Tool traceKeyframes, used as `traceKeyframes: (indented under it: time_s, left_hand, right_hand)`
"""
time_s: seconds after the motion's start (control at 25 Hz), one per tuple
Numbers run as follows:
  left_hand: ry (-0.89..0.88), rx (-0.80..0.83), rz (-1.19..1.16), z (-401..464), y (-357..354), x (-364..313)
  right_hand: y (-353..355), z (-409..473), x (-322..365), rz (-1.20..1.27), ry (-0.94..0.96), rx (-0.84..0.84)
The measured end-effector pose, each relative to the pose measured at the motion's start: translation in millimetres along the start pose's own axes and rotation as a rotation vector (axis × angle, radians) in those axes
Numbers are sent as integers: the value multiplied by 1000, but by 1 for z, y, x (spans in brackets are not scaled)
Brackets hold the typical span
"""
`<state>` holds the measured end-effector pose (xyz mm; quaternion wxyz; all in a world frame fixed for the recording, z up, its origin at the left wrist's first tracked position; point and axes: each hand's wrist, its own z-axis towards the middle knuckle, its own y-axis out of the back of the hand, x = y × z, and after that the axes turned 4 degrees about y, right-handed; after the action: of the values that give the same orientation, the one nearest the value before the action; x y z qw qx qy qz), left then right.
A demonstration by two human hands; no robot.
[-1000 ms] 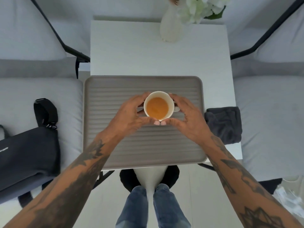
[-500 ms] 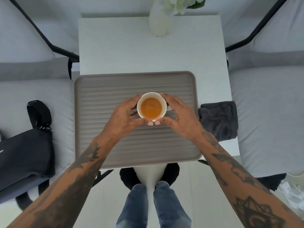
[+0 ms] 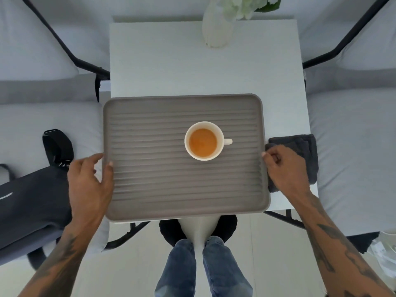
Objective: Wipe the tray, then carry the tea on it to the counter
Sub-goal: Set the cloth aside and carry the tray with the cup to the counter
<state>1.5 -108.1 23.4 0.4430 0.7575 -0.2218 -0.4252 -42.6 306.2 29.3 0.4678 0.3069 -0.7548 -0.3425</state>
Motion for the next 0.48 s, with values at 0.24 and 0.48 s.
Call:
traceKeyframes:
  time_s: [0.24,0.48]
  left_hand:
    - [98,0,-32,-11,-15,15]
    - [103,15,-48,-4,-16,22]
  right_hand:
    - [-24,-17,-8,-105,-55,-92]
    - [-30,-17,-13,-183,-42,-72]
